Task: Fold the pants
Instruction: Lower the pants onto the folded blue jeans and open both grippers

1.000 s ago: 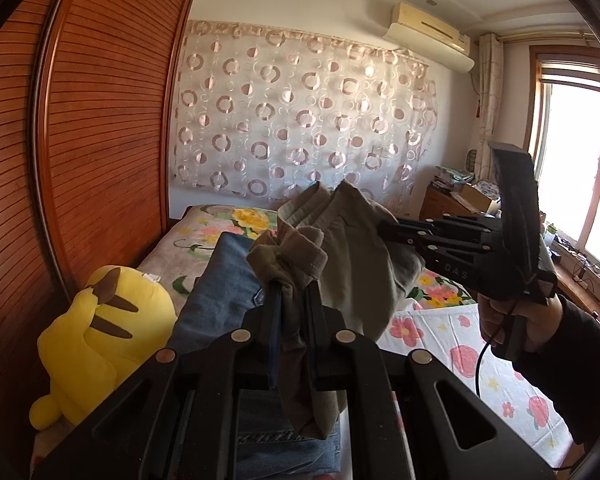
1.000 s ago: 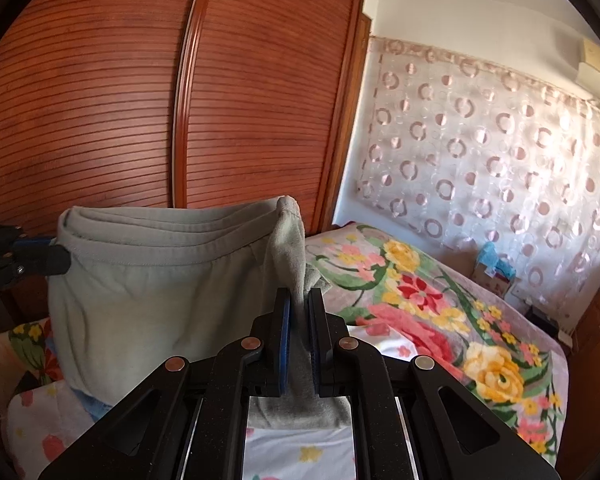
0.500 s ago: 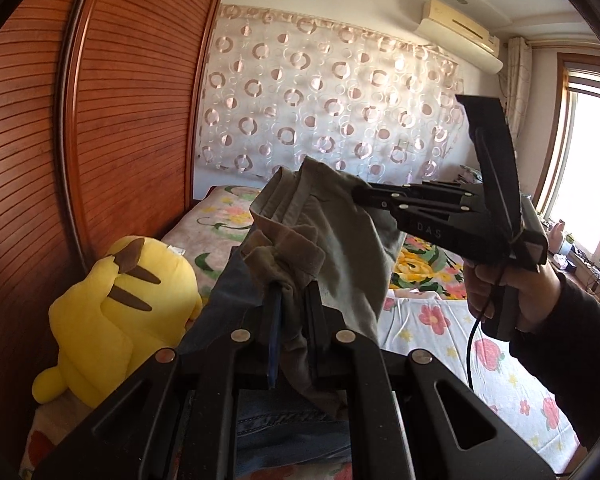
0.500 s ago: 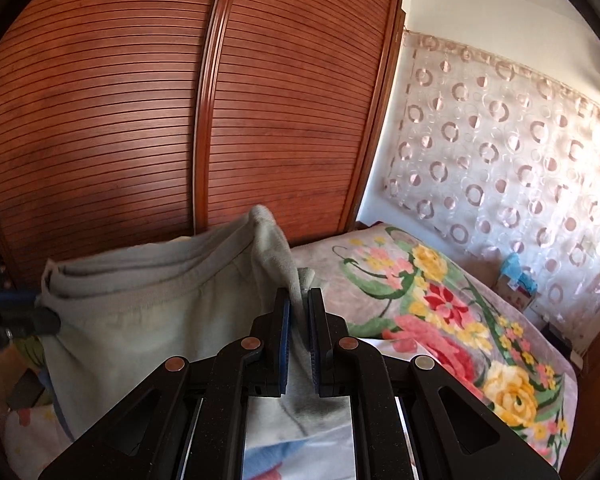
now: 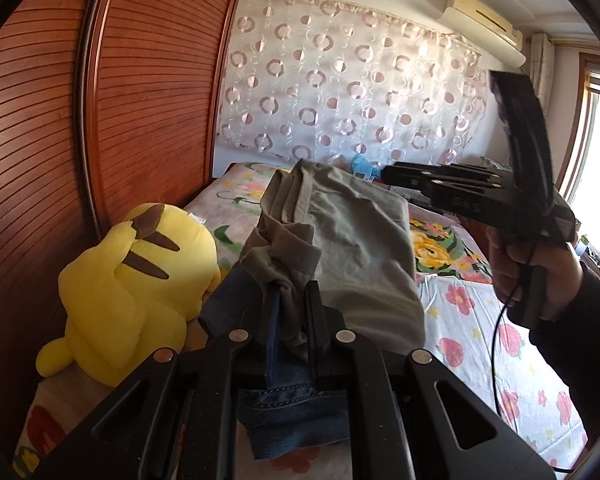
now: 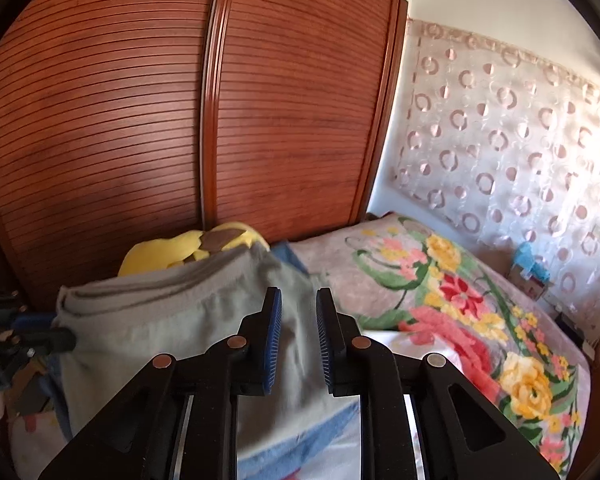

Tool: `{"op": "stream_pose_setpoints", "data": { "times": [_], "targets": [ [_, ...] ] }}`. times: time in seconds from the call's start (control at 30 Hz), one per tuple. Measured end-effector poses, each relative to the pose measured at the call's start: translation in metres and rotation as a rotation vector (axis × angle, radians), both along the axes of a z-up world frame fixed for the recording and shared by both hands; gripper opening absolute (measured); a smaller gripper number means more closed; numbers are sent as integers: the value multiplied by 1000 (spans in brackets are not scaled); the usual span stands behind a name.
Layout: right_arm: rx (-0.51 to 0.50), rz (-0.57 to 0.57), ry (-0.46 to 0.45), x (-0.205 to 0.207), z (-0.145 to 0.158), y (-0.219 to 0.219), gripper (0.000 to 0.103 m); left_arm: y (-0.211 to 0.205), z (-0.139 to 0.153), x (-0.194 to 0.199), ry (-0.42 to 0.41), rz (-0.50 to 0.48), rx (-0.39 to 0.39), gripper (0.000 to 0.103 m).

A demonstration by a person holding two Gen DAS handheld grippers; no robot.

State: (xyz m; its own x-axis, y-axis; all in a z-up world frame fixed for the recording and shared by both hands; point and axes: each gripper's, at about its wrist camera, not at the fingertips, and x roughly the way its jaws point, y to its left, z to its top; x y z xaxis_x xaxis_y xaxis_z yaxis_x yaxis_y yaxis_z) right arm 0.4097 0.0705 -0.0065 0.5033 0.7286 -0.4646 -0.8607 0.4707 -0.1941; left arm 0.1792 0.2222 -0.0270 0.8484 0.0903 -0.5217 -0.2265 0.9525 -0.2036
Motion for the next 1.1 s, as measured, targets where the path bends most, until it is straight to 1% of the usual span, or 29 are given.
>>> {"op": "stream_pose_setpoints", "data": {
  "times": [0.1,0.23,0.3,0.37,0.4,0.5,0.6,0.63,0.67,0.7,0.73,0.77,0.8,0.83,0.9,0.93,0.97,1.1],
  "targets": [
    [-18,15,66,11,-6,-8,18,1,-7,-1,14,8,-9,12],
    [-51,-57,92,34,-16,-10,18,2,-16,-3,28,18,-15,12],
    [-54,-93,125,45,-21,-9,18,2,-19,-4,34,19,-21,12],
    [-34,-106,168,53,-22,-8,18,2,-21,-4,37,21,-22,12],
    [-24,-110,178,53,-21,-8,18,2,-21,-5,37,23,-20,12],
    [-14,-116,162,43,-16,-7,19,0,-19,-7,33,25,-13,12],
    [-4,-98,160,28,-14,-11,22,-1,-16,-8,38,31,4,17],
    [1,-93,160,23,-15,-15,27,-2,-14,-9,35,34,9,22],
    [8,-87,160,18,-16,-19,31,-2,-14,-10,32,36,11,29],
    [17,-79,161,14,-17,-22,32,-3,-13,-12,28,38,12,33],
    [24,-74,160,9,-17,-24,32,-3,-13,-14,26,39,12,42],
    [29,-71,162,5,-18,-28,33,-4,-13,-14,25,41,14,47],
    [31,-71,168,3,-19,-28,33,-4,-13,-15,26,41,16,48],
    [35,-70,175,0,-20,-28,33,-4,-12,-15,34,43,17,51],
    [39,-61,190,-5,-24,-31,33,-5,-13,-16,43,46,19,61],
    [39,-54,192,-9,-25,-31,33,-5,-12,-18,43,43,24,72],
    [38,-52,190,-13,-27,-32,33,-7,-13,-19,45,42,35,80],
    [34,-53,197,-18,-32,-40,33,-11,-13,-23,57,49,62,88]
  ]
}}
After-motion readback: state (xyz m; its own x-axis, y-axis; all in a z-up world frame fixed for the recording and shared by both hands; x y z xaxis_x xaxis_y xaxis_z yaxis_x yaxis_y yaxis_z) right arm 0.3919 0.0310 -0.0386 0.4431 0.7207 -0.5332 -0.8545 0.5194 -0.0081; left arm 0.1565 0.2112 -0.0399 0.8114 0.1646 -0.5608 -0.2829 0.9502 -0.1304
